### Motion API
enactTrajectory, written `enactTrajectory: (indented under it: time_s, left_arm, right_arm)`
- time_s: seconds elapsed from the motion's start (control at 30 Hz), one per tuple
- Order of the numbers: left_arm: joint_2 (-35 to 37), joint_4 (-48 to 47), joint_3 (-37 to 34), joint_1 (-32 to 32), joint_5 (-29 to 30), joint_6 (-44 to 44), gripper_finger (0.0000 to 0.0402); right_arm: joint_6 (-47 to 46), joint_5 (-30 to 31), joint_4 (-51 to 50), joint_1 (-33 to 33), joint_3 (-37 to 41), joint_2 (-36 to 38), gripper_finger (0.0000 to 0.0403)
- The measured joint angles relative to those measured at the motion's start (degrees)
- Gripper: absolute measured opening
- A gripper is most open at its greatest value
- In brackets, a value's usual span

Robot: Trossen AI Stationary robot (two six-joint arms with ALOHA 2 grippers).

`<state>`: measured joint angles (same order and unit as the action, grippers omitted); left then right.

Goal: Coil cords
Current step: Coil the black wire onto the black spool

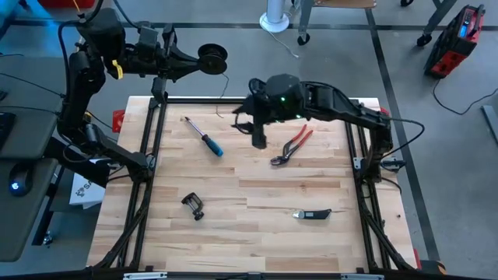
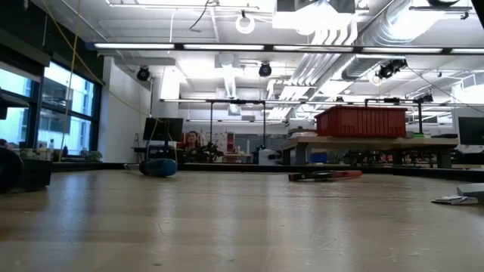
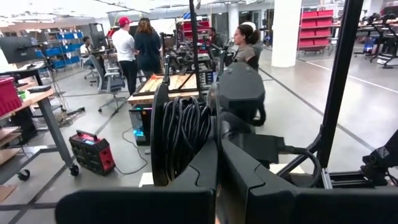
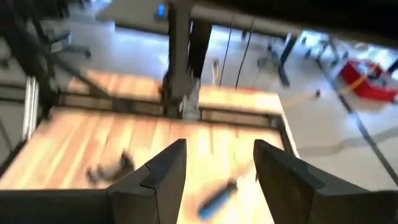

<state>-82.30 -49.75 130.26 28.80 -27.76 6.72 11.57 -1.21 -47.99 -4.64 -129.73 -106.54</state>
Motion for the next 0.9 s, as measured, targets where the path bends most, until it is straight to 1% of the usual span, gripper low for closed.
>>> enactTrajectory:
  time_s: [0.1, 0.2, 0.3, 0.4, 0.47, 0.53, 0.63, 0.73, 0.8, 0.9]
  left_arm:
    - [0.0, 0.1, 0.0, 0.1, 0.0, 0.4, 0.0001]
    - [0.0, 0.2, 0.0, 0.1, 0.0, 0.3, 0.0001]
    - [0.0, 0.3, 0.0, 0.1, 0.1, -0.5, 0.0001]
    - [0.0, 0.4, 0.0, 0.1, 0.0, -0.5, 0.0001]
    - [0.0, 0.5, 0.0, 0.1, 0.0, -0.7, 0.0001]
    - [0.0, 0.8, 0.0, 0.1, 0.1, -0.7, 0.0001]
    - [0.0, 1.9, 0.0, 0.1, 0.1, -1.8, 0.0001]
    - [0.0, 2.9, 0.0, 0.0, 0.0, -2.0, 0.0001]
    - [0.0, 3.5, 0.0, 0.0, 0.0, -2.2, 0.0001]
    - [0.0, 3.5, 0.0, 0.0, 0.1, -3.1, 0.0001]
  right_arm:
    - [0.1, 1.3, -5.8, -0.2, 0.1, 1.2, 0.0181]
    - [0.3, 1.8, -8.6, -2.5, 1.3, 2.0, 0.0181]
    - [0.4, 1.6, -9.2, -5.6, 3.3, 2.3, 0.0181]
    - [-0.3, -1.2, -7.1, -8.6, 6.8, 3.4, 0.0181]
    - [-1.0, -3.4, -2.9, -10.1, 10.4, 4.7, 0.0181]
    - [-1.1, -3.8, 3.1, -11.0, 15.5, 6.3, 0.0181]
    - [-3.7, -5.3, 16.0, -12.5, 24.6, 8.3, 0.0181]
    - [-9.9, -9.9, 32.9, -13.5, 31.4, 8.9, 0.0181]
    - [-13.2, -11.5, 39.7, -13.6, 33.3, 8.9, 0.0181]
    - [-13.8, -10.9, 43.1, -13.3, 33.8, 9.0, 0.0181]
